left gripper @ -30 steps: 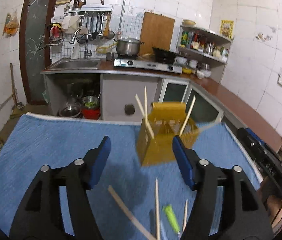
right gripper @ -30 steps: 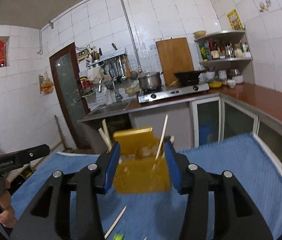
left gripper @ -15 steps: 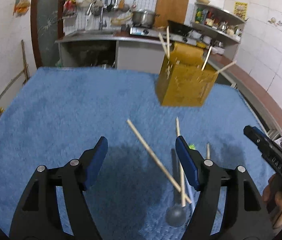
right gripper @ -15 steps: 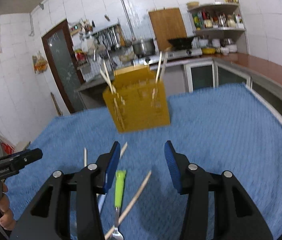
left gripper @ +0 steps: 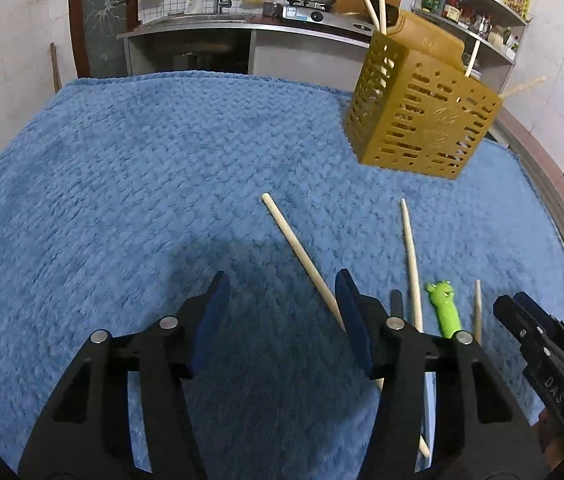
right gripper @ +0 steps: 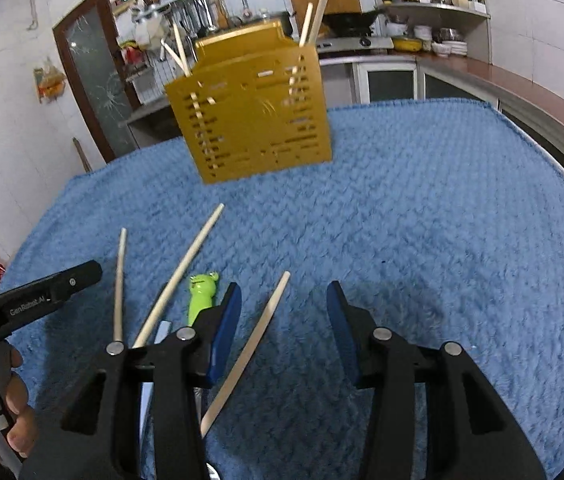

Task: Organize utensils
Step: 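Withdraw both tools from the holder toward the remaining chopsticks, then close the left tool on a chopstick while the right tool closes on another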

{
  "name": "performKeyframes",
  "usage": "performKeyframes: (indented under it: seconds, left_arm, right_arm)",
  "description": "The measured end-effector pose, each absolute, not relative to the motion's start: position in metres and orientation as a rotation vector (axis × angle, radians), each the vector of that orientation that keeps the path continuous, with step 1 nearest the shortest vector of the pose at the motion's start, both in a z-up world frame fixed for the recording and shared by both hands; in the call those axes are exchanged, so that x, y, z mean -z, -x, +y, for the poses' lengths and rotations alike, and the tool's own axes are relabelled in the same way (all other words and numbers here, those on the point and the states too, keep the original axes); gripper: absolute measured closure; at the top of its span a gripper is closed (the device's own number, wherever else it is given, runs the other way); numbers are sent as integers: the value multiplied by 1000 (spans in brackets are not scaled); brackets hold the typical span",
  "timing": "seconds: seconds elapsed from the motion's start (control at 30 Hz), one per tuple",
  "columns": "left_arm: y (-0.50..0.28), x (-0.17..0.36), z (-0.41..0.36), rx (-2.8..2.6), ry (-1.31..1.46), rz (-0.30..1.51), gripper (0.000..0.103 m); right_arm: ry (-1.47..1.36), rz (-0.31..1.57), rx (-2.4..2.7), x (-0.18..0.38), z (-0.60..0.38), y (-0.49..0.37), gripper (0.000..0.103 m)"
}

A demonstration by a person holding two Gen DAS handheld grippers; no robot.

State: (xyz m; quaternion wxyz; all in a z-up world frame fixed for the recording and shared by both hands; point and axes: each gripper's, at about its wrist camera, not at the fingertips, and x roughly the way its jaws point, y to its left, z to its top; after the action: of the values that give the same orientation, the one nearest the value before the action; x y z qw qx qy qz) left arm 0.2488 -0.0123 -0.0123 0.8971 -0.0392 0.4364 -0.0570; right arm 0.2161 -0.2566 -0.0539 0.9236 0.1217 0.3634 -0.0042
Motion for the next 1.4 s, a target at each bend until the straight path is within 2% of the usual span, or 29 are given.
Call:
performKeyframes:
  seconds: [0.07,0.13,0.37,0.43,0.6,0.77,0.8,1.07,1.1,1.4]
  left_arm:
    - [-257,16,-15,109,79,918,50]
    - [-265,20,-16,100,76,935,58]
    - [-278,28,-28,85,35,986,65]
    - [-281,29,-32,81,18,991,73]
    - [-291,30,-41,81,-20,1001,87]
    - [-292,27,-34,121,-8,1006,94]
    - [-292,25,-31,132,-11,1000,98]
    - [-291,16,-31,204,-65,997,99]
    - [-290,15,-32,214,-62,1004,99]
    - [-286,25,-30,175,-105,1025,98]
  right_arm:
    - [-253,775,15,59,-253,-222,64]
    - [-254,796,22,64,-251,-226,66]
    - [-253,840,68,66,-244,-234,76]
    - [-246,850,77,65,-241,-236,79]
    - [-219,860,75,64,-235,-239,91]
    - [-230,878,13,60,-250,-243,95]
    - [-221,876,14,58,-252,-244,103]
    - [-195,925,-14,51,-270,-257,103]
    - [-216,926,-25,50,-270,-255,99]
    - [-211,954,-13,54,-246,-255,99]
